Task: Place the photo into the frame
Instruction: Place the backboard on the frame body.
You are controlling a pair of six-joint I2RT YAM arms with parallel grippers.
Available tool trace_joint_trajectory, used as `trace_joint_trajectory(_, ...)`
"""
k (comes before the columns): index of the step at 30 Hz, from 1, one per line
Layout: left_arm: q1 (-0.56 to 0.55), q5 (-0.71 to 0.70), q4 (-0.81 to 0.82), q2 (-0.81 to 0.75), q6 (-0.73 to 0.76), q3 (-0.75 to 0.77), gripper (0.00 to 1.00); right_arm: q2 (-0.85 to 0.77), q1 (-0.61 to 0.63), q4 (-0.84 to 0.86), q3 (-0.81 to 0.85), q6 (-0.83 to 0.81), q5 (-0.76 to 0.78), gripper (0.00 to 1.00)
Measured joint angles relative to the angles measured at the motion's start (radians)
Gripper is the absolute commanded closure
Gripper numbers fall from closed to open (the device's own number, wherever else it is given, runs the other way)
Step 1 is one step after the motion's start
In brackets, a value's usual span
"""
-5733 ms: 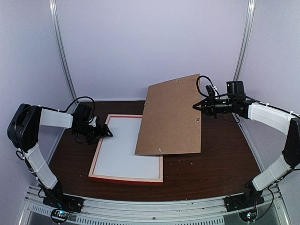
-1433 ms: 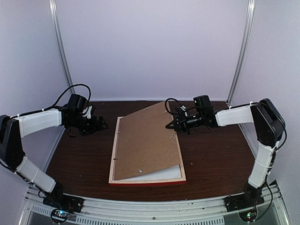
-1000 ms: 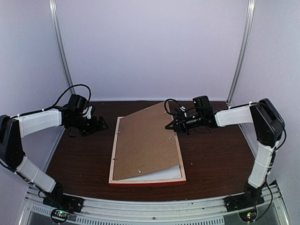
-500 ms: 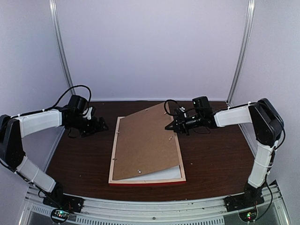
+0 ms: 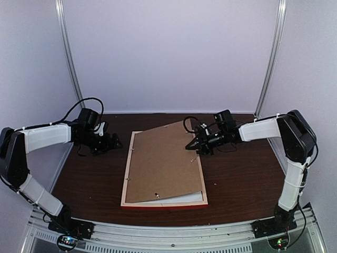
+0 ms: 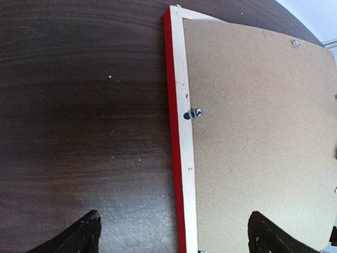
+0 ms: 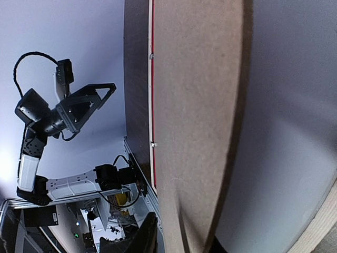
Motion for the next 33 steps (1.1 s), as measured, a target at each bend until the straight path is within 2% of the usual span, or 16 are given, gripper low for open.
trace_joint_trajectory(13, 0.0, 0.006, 0.011, 0.009, -0.001, 0.0, 0.02, 0.012, 0.014, -0.277, 0.122, -0.196, 0.093, 0.49)
trace_joint_trajectory(19, 0.0, 0.01, 0.014, 0.009, -0.001, 0.0, 0.02, 0.021, 0.027, -0.391, 0.158, -0.273, 0.163, 0.41)
trace_joint_trajectory(33, 0.0, 0.016, 0.016, 0.009, -0.001, -0.018, 0.02, 0.053, 0.069, -0.562, 0.222, -0.388, 0.312, 0.35)
